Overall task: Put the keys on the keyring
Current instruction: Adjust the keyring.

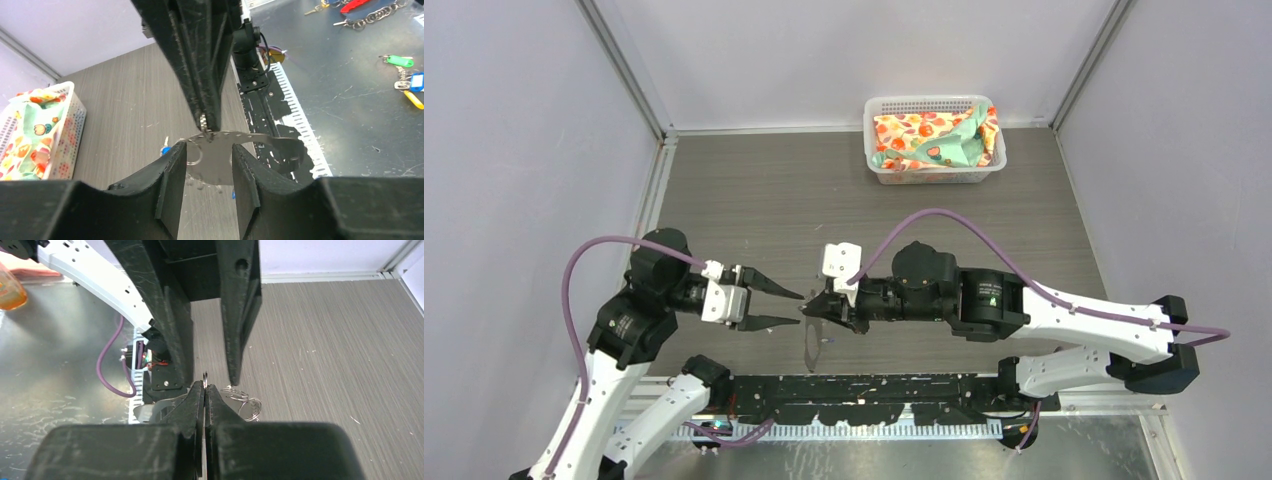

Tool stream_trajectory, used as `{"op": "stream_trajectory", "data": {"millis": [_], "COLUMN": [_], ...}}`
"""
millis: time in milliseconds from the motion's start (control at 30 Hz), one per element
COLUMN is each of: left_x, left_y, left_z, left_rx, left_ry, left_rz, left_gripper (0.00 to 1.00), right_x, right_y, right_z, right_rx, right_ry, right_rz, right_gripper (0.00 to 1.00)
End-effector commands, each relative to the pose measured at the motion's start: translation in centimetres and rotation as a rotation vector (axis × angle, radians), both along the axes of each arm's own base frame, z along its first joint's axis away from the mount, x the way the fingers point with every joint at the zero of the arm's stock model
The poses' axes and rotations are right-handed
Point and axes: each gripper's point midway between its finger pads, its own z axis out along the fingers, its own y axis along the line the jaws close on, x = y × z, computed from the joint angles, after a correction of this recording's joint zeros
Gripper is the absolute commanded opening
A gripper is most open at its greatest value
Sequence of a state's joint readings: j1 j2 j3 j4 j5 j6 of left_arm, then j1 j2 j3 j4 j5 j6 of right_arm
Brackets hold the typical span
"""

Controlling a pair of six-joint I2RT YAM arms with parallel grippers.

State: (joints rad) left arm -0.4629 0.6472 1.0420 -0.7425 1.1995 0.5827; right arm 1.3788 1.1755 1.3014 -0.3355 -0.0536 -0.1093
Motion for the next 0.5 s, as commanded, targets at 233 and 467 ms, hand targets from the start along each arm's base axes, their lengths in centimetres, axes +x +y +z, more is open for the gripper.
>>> {"op": "stream_trajectory", "data": {"millis": [233,467], "left_x": [0.1,-1.1], "left_y": [-0.4,-0.2], "left_z": [2.1,2.5], "left_rx": [-0.041,-0.046], "left_ry": [0.036,0.070], "left_rz": [-0.001,-0.042], "left_gripper": [0.19,0.30], "right_x": [-0.3,0.2], "right_y": [0.8,0.9], "right_z": [4.4,3.2], "right_rx": [0.172,0.131], "right_ry": [-0.013,-0.014], "right_rz": [0.030,0.004], "right_gripper": [0.01,0.01]}}
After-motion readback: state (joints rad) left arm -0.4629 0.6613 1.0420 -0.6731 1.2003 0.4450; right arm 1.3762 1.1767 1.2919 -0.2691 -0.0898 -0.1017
